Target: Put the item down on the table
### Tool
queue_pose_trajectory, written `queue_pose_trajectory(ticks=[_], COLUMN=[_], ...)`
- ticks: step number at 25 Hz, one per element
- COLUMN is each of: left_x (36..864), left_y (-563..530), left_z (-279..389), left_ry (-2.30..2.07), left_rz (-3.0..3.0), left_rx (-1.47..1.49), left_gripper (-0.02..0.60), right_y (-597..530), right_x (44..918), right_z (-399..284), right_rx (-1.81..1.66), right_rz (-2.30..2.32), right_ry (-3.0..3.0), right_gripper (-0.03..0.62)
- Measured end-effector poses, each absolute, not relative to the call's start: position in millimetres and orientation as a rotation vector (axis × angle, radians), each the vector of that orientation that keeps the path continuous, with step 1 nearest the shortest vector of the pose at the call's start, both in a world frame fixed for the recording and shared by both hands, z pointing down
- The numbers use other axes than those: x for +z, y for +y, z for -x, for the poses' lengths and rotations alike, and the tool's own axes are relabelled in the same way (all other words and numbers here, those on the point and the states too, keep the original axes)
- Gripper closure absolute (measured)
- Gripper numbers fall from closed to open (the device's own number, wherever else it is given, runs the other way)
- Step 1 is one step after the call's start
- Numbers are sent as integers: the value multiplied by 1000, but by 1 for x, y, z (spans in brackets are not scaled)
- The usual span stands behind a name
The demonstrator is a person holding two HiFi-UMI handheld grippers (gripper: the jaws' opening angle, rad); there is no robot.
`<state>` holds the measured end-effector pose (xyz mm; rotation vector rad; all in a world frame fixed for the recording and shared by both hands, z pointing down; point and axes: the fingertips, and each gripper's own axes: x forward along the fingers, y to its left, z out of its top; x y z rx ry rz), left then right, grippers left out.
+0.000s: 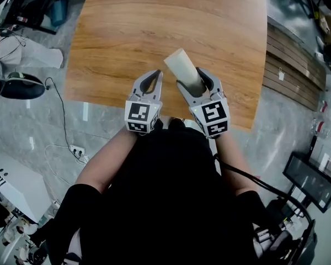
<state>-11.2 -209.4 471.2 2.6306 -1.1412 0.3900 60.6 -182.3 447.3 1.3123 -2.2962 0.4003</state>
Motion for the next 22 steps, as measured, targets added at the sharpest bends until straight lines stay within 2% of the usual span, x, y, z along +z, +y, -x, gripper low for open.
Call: queue_pose_trajectory(ticks=[5,12,22], left_x=[423,426,458], left_y=[-202,-199,-199], left_z=[-5,-9,-2], left_ry=[-1123,-1111,-1116], left_rz=[-2699,-2683,-2624], left_rx=[277,292,373], left_gripper=[578,578,578], right_y=[-172,-172,-191], right_x=[408,408,531], right_z=[-68,-75,-77], right_rx=[326,325,505], right_rz=[-1412,-1427,-1290], right_ry=[-2349,-2328,-2183], right_gripper=[324,324,324])
